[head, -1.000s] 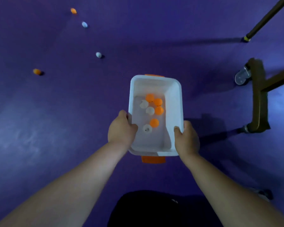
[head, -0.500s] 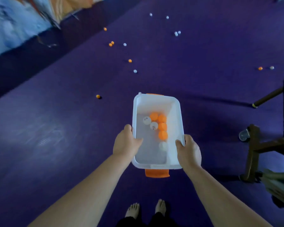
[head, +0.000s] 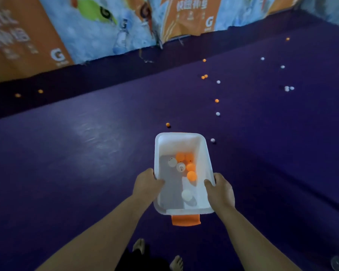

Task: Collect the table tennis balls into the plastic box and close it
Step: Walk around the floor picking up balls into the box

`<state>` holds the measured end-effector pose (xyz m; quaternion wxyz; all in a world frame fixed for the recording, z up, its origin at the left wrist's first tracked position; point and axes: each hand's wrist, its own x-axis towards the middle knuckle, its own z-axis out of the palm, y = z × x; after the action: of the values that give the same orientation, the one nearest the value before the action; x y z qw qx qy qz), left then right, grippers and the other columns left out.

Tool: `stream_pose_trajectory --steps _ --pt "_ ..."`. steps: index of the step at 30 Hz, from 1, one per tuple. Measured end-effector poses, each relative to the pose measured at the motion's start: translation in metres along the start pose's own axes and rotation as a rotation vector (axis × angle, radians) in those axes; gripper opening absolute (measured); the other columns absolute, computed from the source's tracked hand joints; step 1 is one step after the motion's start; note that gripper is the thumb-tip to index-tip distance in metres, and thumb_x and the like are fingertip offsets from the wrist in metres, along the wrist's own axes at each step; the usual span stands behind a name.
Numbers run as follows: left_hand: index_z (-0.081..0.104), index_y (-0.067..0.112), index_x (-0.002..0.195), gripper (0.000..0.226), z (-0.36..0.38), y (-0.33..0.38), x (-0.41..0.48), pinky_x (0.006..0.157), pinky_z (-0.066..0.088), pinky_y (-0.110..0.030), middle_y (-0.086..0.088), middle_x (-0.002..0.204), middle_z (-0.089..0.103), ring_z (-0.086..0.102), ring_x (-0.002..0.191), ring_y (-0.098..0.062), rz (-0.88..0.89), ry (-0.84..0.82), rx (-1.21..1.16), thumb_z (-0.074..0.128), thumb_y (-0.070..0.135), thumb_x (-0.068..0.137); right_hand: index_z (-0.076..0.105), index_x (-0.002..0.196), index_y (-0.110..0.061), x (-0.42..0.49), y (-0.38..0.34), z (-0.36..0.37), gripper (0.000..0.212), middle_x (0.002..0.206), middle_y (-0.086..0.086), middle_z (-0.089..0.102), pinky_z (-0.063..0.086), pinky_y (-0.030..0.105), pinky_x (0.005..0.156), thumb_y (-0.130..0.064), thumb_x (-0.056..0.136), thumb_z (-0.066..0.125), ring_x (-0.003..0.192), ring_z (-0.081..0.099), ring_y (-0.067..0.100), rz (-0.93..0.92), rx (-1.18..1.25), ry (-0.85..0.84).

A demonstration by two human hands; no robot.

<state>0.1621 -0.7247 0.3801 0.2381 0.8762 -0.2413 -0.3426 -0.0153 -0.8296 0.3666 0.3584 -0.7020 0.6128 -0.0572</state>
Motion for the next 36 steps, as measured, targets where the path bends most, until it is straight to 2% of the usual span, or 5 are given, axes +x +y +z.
stream_pose_trajectory --steps 5,21,29,34,36 --pt "0.057 0.012 0.090 0.011 -0.043 -0.023 0.039 0.050 0.040 -0.020 -0.001 0.084 0.062 0.057 0.072 -0.013 -0.099 0.116 -0.147 0.060 0.017 0.081 0.055 0.108 -0.018 0.043 -0.066 0.033 0.021 0.098 -0.001 0.062 0.041 0.024 0.054 -0.031 0.093 0.049 0.080 0.059 0.015 -0.118 -0.047 -0.122" --pt "0.057 0.009 0.087 0.011 -0.260 -0.046 0.278 0.052 0.042 -0.024 0.000 0.080 0.060 0.055 0.068 -0.012 -0.233 0.272 -0.360 0.060 0.019 0.083 0.052 0.109 -0.020 0.217 -0.365 0.161 0.021 0.093 -0.005 0.058 0.038 0.025 0.052 -0.032 0.093 0.047 0.080 0.057 0.016 -0.336 -0.164 -0.260" --pt "0.056 0.009 0.083 0.011 -0.314 -0.022 0.400 0.051 0.041 -0.025 0.001 0.075 0.057 0.054 0.066 -0.013 -0.292 0.360 -0.465 0.062 0.018 0.082 0.052 0.098 -0.025 0.332 -0.474 0.194 0.011 0.089 -0.007 0.061 0.054 0.035 0.066 -0.029 0.088 0.052 0.077 0.059 0.011 -0.406 -0.181 -0.341" --pt "0.049 0.012 0.072 0.017 -0.357 -0.004 0.471 0.048 0.034 -0.024 0.000 0.070 0.052 0.047 0.059 -0.010 -0.383 0.484 -0.548 0.062 0.016 0.082 0.051 0.102 -0.019 0.414 -0.563 0.218 0.017 0.093 -0.003 0.059 0.042 0.027 0.056 -0.027 0.088 0.055 0.080 0.057 0.016 -0.562 -0.307 -0.526" --pt "0.050 0.009 0.073 0.016 -0.375 -0.002 0.492 0.050 0.038 -0.024 -0.004 0.072 0.056 0.050 0.061 -0.013 -0.439 0.528 -0.603 0.062 0.017 0.082 0.049 0.097 -0.021 0.439 -0.601 0.231 0.014 0.091 -0.003 0.058 0.044 0.027 0.058 -0.027 0.087 0.056 0.078 0.057 0.014 -0.623 -0.378 -0.595"
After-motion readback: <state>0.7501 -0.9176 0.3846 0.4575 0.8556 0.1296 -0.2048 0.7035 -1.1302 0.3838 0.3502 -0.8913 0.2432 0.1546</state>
